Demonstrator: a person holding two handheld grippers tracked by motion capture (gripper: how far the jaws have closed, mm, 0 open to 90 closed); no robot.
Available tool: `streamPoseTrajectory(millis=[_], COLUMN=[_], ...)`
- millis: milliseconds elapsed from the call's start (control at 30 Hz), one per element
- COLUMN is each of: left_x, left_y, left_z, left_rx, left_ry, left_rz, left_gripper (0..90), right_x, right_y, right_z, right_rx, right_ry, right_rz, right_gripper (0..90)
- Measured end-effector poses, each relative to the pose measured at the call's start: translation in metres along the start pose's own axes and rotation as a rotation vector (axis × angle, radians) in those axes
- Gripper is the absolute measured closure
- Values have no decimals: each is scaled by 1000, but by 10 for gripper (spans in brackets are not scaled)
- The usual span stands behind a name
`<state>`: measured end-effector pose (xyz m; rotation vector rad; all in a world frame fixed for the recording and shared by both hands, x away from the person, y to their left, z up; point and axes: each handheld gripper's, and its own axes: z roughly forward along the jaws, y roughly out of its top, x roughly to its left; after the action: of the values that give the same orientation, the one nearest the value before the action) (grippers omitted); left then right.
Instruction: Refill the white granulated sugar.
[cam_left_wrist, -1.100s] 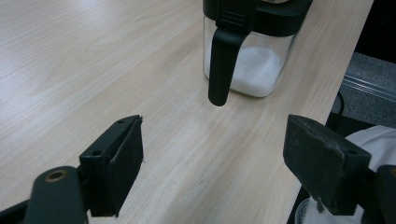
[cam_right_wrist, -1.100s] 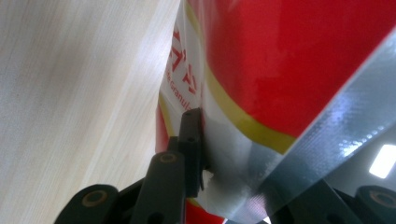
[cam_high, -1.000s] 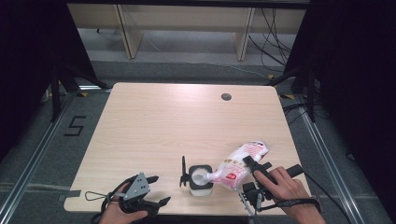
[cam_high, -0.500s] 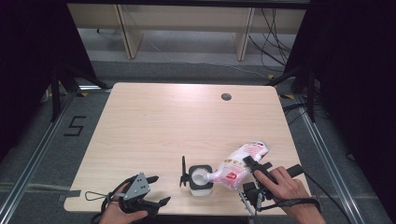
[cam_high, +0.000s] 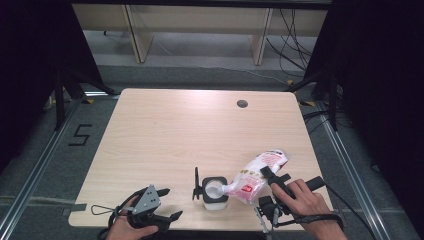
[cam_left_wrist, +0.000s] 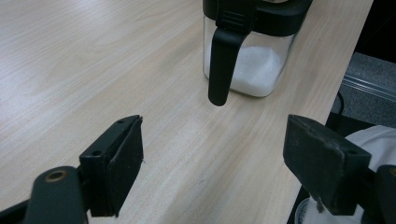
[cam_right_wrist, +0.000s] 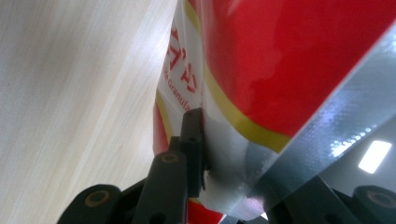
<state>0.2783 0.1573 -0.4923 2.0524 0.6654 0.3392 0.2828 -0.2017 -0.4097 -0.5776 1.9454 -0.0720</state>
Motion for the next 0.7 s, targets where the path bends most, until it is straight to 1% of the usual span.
streamPoseTrajectory(millis=[33,67,100,167,200,233,267,300,333,367,400,433,467,500,533,567,600,633,667,700], left_x=[1,0,0,0,0,0,0,0,0,0,0,0,0,1,0,0,0,0,0,1], left_y=[0,0,0,0,0,0,0,0,0,0,0,0,0,0,0,0,0,0,0,0], left_z=[0,0,-1,0,0,0,0,-1,0,-1,0,0,0,0,0,-1,0,0,0,0], left_rx=[6,4,7,0,4,4,5,3,-1,4,0,-6,-5,2,1,5,4,4,4,4], left_ry=[-2,-5,-2,2,1,-1,-3,-3,1,-5,3,0,2,2,-1,-5,-4,-6,-3,-3], left_rz=[7,-11,-2,-5,-4,-5,-7,-4,-5,-3,-5,3,-1,7,-7,-4,-10,-12,-3,8], left_gripper=[198,198,198,198,198,198,198,198,198,198,198,198,198,198,198,198,198,198,198,198], right_x=[0,0,0,-2,-2,-1,-2,-2,-2,-2,-3,-3,-3,-2,-2,-3,-5,-4,-3,-3], right_y=[0,0,1,2,2,2,2,2,2,2,2,2,2,1,1,1,1,1,1,1], right_z=[-1,-2,-2,-2,-3,-3,-2,-3,-3,-2,-1,-1,-1,0,0,0,-1,-2,-3,-3], right_rx=[16,11,14,6,7,13,3,8,8,4,1,-1,-3,-6,-6,-6,3,26,34,33], right_ry=[3,-5,-1,-7,-6,-6,-13,-2,-5,-6,-1,0,-5,-7,-6,0,1,9,15,12], right_rz=[4,4,4,-22,-16,7,-5,2,10,2,-7,-11,-17,-21,-20,-20,-40,-42,-12,-14], right_gripper=[753,754,754,755,755,755,755,755,756,756,756,756,756,757,757,757,757,757,758,758])
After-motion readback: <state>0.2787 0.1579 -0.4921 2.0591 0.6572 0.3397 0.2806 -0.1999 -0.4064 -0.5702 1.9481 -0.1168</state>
